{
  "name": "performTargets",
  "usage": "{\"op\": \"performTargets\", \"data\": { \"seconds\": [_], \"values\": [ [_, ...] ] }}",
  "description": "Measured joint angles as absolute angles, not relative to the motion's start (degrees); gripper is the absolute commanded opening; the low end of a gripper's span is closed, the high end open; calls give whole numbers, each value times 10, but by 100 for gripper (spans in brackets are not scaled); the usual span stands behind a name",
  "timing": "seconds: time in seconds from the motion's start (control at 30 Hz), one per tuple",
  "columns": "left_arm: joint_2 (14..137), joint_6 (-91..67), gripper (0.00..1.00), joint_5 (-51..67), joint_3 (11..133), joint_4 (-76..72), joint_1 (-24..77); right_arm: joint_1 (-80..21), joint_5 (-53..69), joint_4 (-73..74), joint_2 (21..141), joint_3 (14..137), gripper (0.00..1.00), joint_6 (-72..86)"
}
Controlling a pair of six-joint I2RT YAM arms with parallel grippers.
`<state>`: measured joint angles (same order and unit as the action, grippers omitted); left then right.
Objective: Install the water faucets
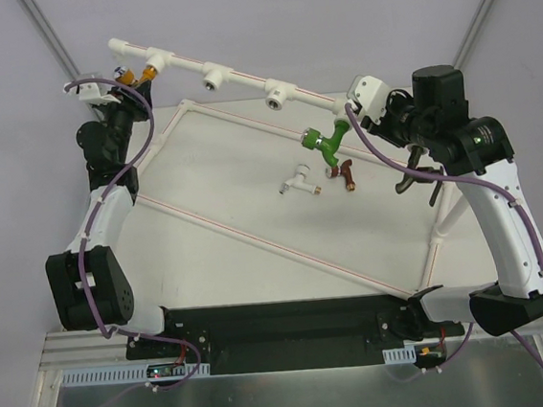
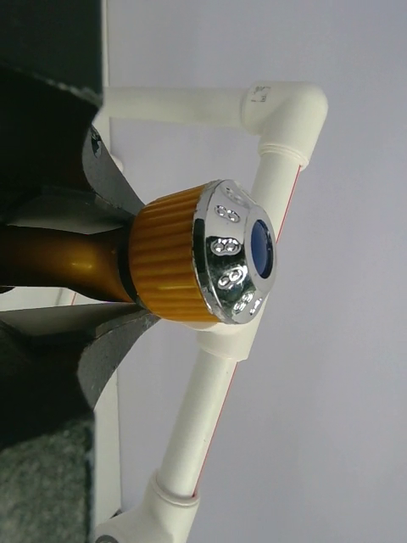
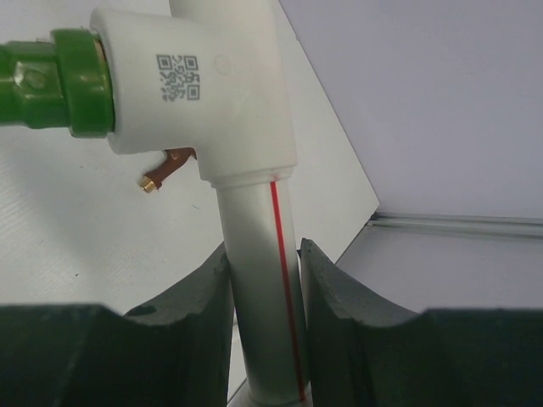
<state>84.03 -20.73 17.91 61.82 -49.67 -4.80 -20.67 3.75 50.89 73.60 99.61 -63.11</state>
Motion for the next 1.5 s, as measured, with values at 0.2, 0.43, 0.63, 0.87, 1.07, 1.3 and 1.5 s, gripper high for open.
{"op": "performTargets", "data": {
  "seconds": [0.2, 0.43, 0.63, 0.87, 1.07, 1.3, 1.5],
  "values": [
    [835, -166, 0, 171, 618, -485, -41, -207, 37, 509, 735, 996, 2, -631],
    [829, -118, 0, 158, 615, -478, -34, -207, 36, 509, 734, 995, 2, -632],
    [819, -16, 0, 160, 615, -449, -29, -208, 36, 509, 732, 993, 2, -633],
    [810, 140, 0, 161, 634, -385, -22, -209, 36, 508, 732, 992, 2, -633],
    [802, 255, 0, 155, 647, -338, -15, -211, 36, 508, 732, 992, 2, -633],
    [797, 359, 0, 150, 663, -290, -11, -213, 36, 506, 731, 990, 2, -634],
    [793, 463, 0, 121, 669, -258, 4, -213, 34, 505, 730, 989, 1, -635]
  ]
}}
